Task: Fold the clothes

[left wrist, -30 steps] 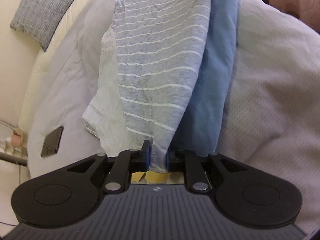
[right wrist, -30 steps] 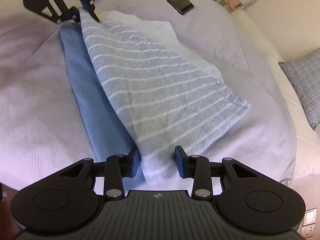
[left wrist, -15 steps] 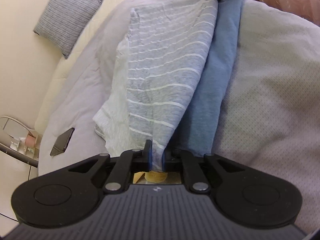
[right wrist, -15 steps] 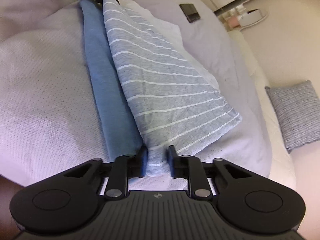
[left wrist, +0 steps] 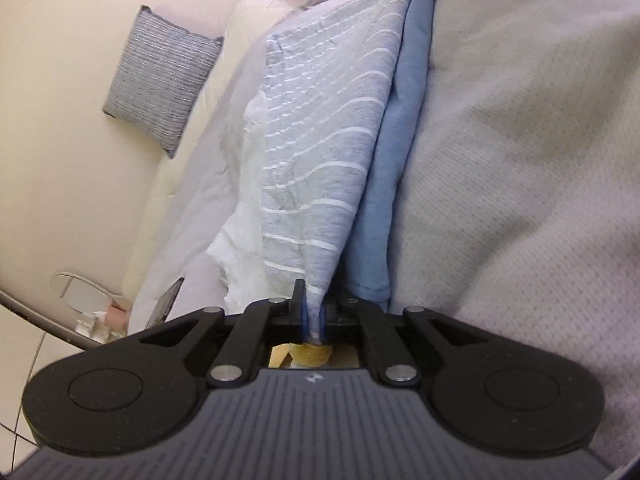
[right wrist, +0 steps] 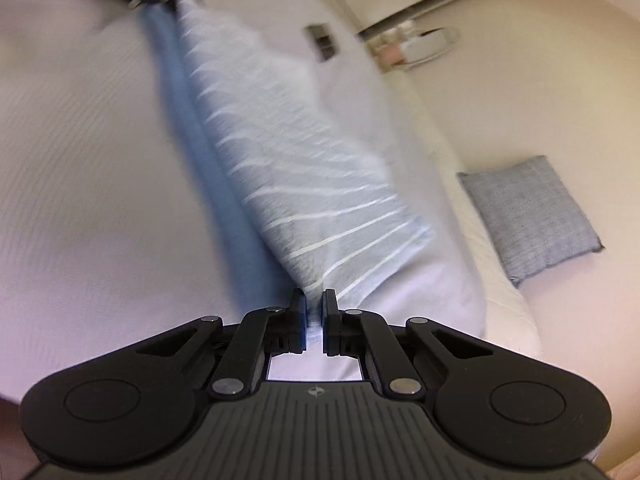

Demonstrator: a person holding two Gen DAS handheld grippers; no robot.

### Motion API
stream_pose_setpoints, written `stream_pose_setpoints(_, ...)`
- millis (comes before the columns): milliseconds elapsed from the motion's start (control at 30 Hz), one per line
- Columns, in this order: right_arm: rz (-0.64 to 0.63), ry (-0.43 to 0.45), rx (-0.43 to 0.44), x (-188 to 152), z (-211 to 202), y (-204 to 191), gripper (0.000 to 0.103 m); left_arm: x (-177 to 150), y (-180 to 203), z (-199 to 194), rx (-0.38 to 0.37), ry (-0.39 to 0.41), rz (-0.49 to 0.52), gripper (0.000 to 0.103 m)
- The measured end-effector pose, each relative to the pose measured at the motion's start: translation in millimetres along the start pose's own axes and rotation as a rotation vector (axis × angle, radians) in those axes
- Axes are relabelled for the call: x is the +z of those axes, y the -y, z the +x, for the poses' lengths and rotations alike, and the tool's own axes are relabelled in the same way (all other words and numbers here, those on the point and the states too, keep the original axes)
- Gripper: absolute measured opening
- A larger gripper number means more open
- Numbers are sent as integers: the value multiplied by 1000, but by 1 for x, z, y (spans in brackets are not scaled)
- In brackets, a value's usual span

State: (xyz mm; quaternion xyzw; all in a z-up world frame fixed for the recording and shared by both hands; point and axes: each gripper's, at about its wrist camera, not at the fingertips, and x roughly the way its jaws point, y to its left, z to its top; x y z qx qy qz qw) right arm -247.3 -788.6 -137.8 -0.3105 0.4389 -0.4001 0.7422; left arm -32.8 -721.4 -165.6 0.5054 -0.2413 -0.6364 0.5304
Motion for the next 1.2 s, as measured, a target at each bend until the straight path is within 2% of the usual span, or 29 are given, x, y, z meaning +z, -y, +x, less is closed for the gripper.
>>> stream_pose_setpoints(67, -18, -1, -10, -4, 2, -10, 5, -1, 1, -2, 31, 6, -5, 8)
stream_pose_setpoints(133, -36, -3, -21, -9, 4, -21, 11, -1, 2, -5, 61, 14, -7, 11)
stream_pose_setpoints(267, -59, 7, -41, -13, 8, -29, 16, -3, 9, -16, 146, 35, 26, 26)
stream_pose_setpoints(300, -65, 11, -45, -13, 9, -29, 20, -3, 12, -17, 168, 47, 45, 27)
stream_pose_setpoints(333, -74, 14, -48, -12, 12, -30, 29, -3, 16, -19, 189, 58, 64, 27)
stream_pose_setpoints(400, -97, 22, -58, -11, 17, -32, 33, -2, 19, -17, 200, 68, 94, 25)
stream_pose_setpoints(433, -104, 24, -54, -11, 19, -34, 33, -2, 20, -16, 200, 71, 104, 25)
stream_pose_setpoints(467, -110, 26, -50, -11, 20, -35, 33, -1, 20, -15, 199, 74, 103, 20)
stream_pose_setpoints(500, -114, 27, -46, -10, 22, -35, 30, -1, 19, -13, 190, 72, 95, 11)
stream_pose_setpoints(533, -118, 29, -43, -10, 24, -36, 23, 0, 17, -11, 181, 70, 87, 7)
stream_pose_setpoints(567, -119, 30, -39, -9, 26, -36, 22, 0, 16, -10, 171, 67, 79, 5)
stream_pose_setpoints(600, -113, 29, -37, -9, 26, -34, 16, 1, 14, -9, 161, 65, 70, 4)
stream_pose_setpoints(633, -101, 27, -36, -9, 25, -31, 4, 3, 12, -9, 156, 65, 59, 4)
stream_pose_setpoints(700, -77, 25, -37, -8, 22, -24, 3, 6, 8, -14, 156, 65, 43, 3)
stream_pose_setpoints(867, -16, 61, -75, -6, -7, -6, 1, 7, 14, -17, 130, 25, 32, 3)
stream_pose_setpoints(1033, -14, 52, -25, -17, -7, -28, 0, 10, 15, -14, 123, -31, 15, 3)
stream_pose_setpoints(1167, -4, 56, -33, -16, -11, -29, 1, 15, 18, -14, 135, -61, 37, 6)
stream_pose_setpoints(1200, -23, 63, -48, -16, -11, -30, 12, 16, 18, -15, 141, -63, 40, 9)
